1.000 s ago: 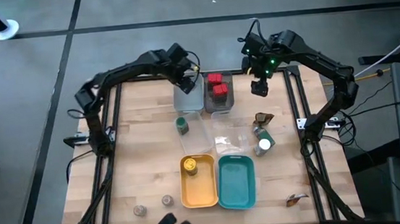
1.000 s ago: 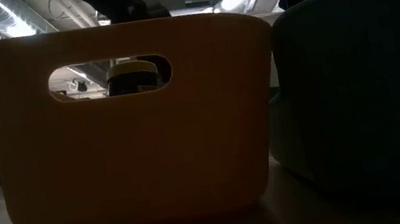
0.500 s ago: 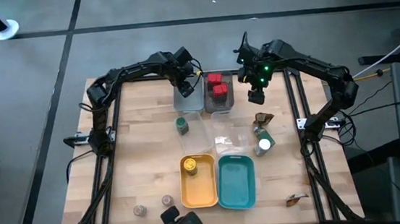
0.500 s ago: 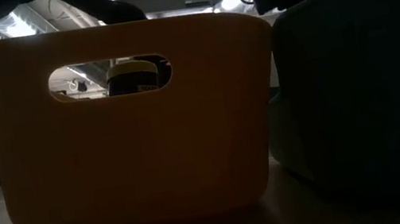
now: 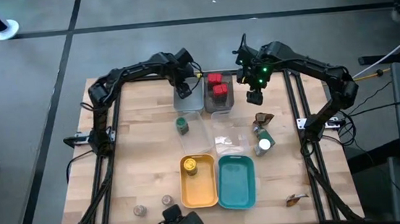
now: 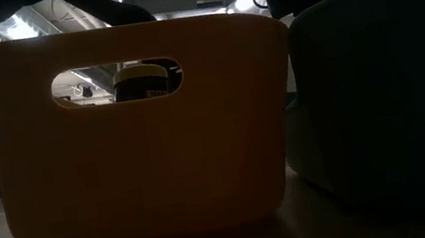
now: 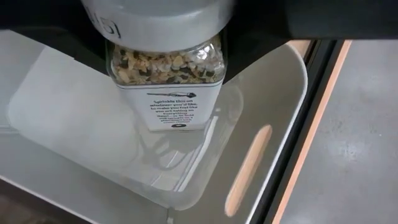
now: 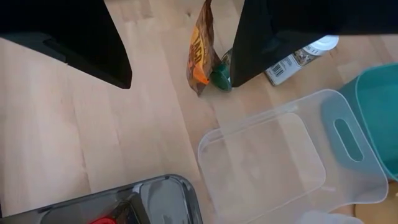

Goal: Sort spices by type
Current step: Put the left white seasoning bottle into the gray bin

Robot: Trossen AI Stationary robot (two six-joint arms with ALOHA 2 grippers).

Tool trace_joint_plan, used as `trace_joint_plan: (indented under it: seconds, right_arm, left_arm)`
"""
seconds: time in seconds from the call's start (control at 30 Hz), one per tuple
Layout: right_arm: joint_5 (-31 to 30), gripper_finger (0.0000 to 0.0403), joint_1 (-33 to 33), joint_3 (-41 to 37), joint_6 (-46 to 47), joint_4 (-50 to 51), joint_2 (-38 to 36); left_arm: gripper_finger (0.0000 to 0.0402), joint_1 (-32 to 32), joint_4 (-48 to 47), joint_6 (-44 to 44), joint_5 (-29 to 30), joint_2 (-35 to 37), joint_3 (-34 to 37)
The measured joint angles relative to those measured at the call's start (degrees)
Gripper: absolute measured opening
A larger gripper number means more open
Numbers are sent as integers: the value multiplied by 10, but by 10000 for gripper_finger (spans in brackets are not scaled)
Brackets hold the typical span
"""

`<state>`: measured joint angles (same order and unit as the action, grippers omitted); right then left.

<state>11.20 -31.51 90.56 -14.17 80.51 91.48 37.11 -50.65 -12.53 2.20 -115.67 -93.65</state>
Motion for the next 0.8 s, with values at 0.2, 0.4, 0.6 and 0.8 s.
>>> trace_joint_plan:
  seconds: [0.2,0.4,0.6,0.8]
  right_arm:
    - [0,273,0,0,0,0,0]
    - [0,273,0,0,0,0,0]
    - [-1,273,0,0,0,0,0]
    - [-9,273,0,0,0,4,0]
  left_arm:
    - [237,-3,5,-13,3,-18,1]
    - [232,-4,3,-15,3,-29,2]
    - [232,-4,-6,-15,4,-29,-8]
    - [232,-4,-26,-25,4,-28,-53]
